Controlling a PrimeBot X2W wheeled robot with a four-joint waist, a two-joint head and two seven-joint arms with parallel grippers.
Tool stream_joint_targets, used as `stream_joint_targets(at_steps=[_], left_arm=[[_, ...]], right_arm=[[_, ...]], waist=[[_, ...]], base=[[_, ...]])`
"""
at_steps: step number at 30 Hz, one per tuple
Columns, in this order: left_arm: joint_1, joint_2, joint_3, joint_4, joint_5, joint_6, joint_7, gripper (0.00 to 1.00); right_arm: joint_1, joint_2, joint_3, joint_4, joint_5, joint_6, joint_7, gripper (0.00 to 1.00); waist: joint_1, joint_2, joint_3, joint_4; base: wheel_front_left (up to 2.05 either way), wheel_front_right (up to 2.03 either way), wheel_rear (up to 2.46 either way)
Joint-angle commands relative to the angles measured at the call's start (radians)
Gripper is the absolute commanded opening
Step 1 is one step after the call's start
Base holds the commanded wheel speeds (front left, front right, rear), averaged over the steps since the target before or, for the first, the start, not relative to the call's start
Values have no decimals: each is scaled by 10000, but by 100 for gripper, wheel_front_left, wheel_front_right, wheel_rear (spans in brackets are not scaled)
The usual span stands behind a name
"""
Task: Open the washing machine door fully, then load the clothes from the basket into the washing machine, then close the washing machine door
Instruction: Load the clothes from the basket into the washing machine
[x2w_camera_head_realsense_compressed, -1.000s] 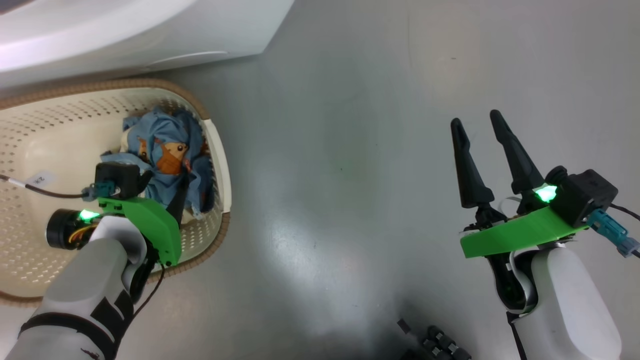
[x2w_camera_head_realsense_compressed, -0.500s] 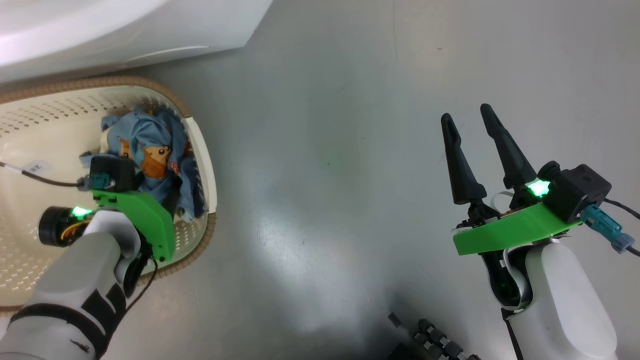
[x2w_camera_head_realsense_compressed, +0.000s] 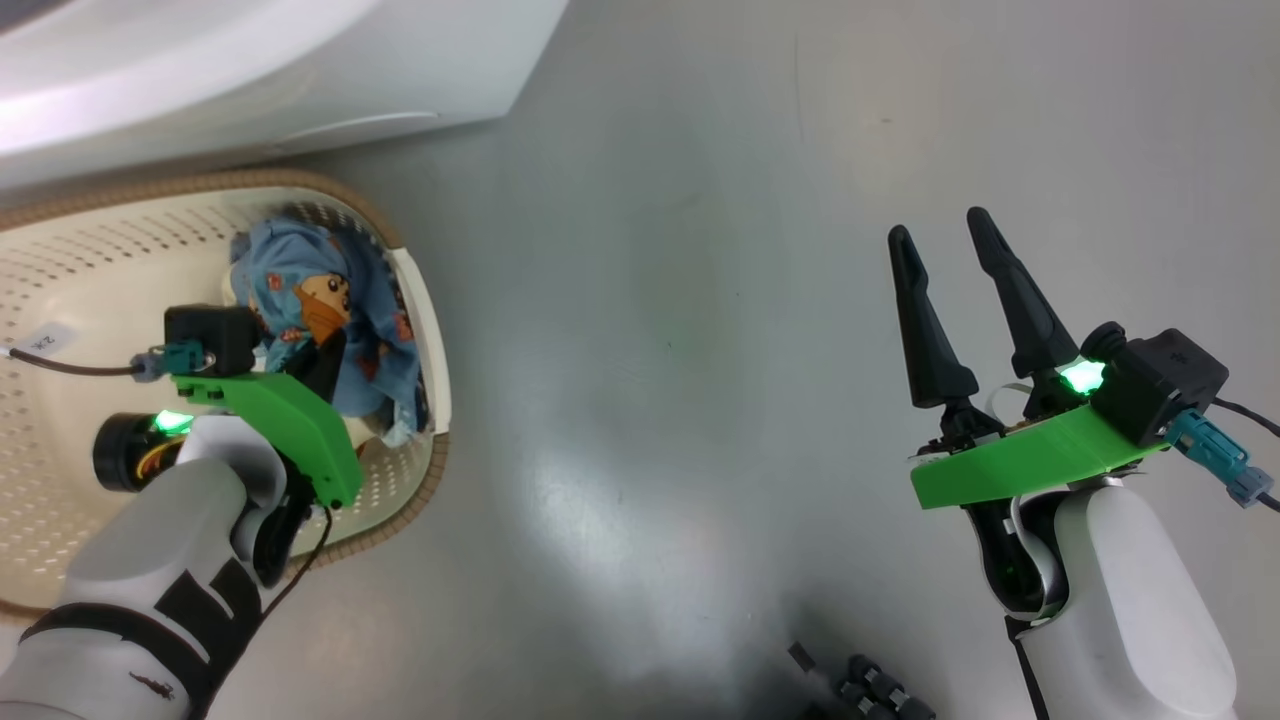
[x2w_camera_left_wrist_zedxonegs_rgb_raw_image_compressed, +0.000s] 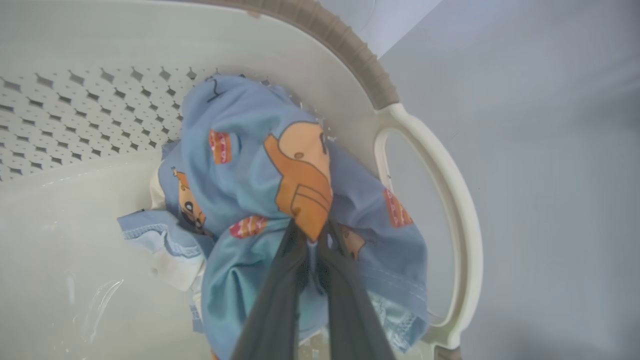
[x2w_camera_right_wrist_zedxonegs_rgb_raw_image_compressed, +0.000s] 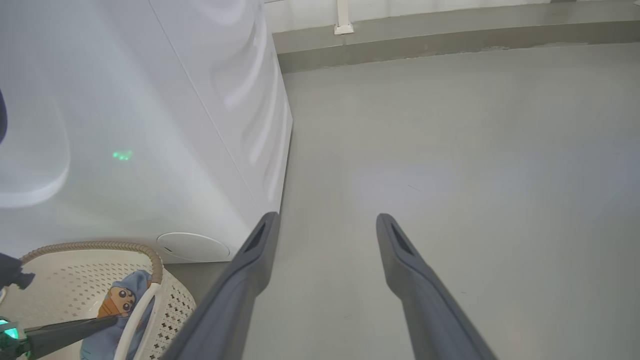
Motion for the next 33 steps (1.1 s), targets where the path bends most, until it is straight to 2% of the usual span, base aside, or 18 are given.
stream_joint_targets(at_steps=[1, 5, 11, 33], left_arm=[[65, 232, 175, -217, -204, -15, -144, 0], [150, 282, 489, -444, -271, -15, -164, 0], [847, 272, 1956, -999, 288, -15, -169, 0], [5073, -198, 7506, -3819, 4114, -15, -171, 0]], right_arm=[[320, 17, 121, -139, -44, 16, -48, 100], [390, -6, 50, -112, -74, 16, -48, 100], [581, -176, -80, -44, -103, 16, -48, 100], [2398, -918, -341, 487, -33, 16, -48, 100]], waist=[[0, 0, -296, 196], [0, 0, -574, 389], [0, 0, -1333, 794], [0, 0, -4836, 1984]], base=[[0, 0, 0], [0, 0, 0], [0, 0, 0], [0, 0, 0]])
